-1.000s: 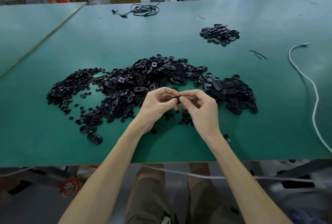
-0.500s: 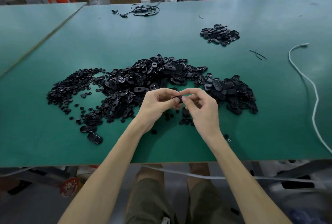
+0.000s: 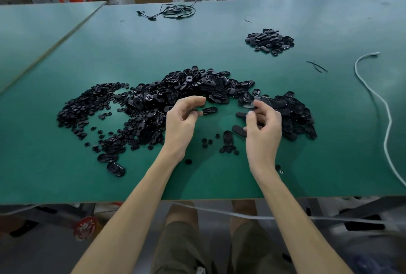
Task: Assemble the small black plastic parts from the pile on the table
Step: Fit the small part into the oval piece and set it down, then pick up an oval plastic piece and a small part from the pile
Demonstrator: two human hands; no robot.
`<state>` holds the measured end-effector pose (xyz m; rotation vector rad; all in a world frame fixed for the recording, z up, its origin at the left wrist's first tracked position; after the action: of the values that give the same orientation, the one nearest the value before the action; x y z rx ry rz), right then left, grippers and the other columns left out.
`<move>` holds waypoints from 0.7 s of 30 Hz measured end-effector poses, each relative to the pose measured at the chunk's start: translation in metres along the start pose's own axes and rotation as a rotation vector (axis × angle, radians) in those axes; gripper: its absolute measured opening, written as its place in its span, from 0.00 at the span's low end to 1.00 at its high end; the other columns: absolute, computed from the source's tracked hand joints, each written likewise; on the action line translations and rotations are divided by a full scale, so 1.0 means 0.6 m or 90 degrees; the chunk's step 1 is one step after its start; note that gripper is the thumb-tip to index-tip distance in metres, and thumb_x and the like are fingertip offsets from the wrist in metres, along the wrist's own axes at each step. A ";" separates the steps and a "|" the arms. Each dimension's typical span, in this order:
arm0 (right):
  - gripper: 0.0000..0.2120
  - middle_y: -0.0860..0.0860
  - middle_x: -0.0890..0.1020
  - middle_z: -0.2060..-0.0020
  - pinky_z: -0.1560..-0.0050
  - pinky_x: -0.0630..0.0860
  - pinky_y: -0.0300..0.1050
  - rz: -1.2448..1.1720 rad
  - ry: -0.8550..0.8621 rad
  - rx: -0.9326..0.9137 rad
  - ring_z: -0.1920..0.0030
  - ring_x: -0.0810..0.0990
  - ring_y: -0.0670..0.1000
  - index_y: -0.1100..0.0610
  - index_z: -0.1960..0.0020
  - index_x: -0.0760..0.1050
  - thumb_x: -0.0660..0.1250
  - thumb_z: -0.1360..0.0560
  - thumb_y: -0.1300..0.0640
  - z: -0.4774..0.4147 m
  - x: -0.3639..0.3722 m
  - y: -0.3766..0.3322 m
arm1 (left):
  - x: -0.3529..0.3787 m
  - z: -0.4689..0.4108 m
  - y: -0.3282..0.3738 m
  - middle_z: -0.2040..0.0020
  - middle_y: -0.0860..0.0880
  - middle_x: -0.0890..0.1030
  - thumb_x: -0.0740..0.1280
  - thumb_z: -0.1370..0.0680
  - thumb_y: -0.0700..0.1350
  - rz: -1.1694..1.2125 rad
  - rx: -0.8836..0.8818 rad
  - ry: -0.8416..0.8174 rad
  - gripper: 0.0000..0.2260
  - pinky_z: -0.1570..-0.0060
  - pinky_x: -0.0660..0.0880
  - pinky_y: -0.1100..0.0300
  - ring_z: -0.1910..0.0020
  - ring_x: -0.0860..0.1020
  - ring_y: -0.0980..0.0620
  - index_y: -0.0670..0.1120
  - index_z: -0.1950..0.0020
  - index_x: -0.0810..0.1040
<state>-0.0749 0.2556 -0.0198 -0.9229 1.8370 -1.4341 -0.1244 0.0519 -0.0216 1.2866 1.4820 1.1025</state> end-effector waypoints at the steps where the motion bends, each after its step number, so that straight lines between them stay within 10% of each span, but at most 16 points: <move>1: 0.15 0.46 0.73 0.43 0.47 0.82 0.51 -0.001 0.013 0.007 0.49 0.79 0.43 0.54 0.30 0.76 0.64 0.16 0.61 0.000 -0.002 0.001 | 0.000 0.000 0.002 0.36 0.50 0.82 0.61 0.19 0.26 -0.034 0.007 -0.001 0.19 0.40 0.77 0.63 0.41 0.81 0.57 0.44 0.39 0.84; 11: 0.28 0.49 0.64 0.31 0.45 0.83 0.45 -0.010 0.016 0.020 0.41 0.80 0.44 0.55 0.19 0.62 0.63 0.17 0.65 -0.005 -0.005 0.007 | 0.052 0.011 -0.013 0.21 0.50 0.69 0.59 0.18 0.31 -0.547 0.118 -0.162 0.22 0.35 0.49 0.65 0.21 0.62 0.52 0.44 0.26 0.76; 17: 0.13 0.48 0.76 0.39 0.48 0.81 0.42 0.031 -0.044 -0.069 0.47 0.80 0.40 0.53 0.35 0.79 0.67 0.18 0.62 0.000 0.008 -0.010 | 0.040 0.010 0.001 0.32 0.49 0.80 0.61 0.18 0.30 -0.426 0.124 -0.111 0.18 0.27 0.62 0.59 0.30 0.74 0.51 0.43 0.33 0.82; 21: 0.03 0.46 0.82 0.54 0.53 0.72 0.31 0.140 -0.285 -0.179 0.54 0.80 0.43 0.54 0.50 0.84 0.75 0.23 0.60 0.024 0.059 -0.022 | 0.002 0.004 0.007 0.47 0.50 0.87 0.63 0.18 0.30 -0.123 0.026 0.002 0.15 0.47 0.81 0.54 0.51 0.84 0.48 0.44 0.41 0.86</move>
<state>-0.0808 0.2164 -0.0121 -1.0401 1.7498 -0.7707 -0.1214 0.0537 -0.0183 1.1426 1.6016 0.9538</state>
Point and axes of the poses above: each hand's wrist, its own z-axis away from the middle knuckle, its own x-axis out of the palm, y = z × x, the point moved 6 cm from there along -z, towards the middle knuckle
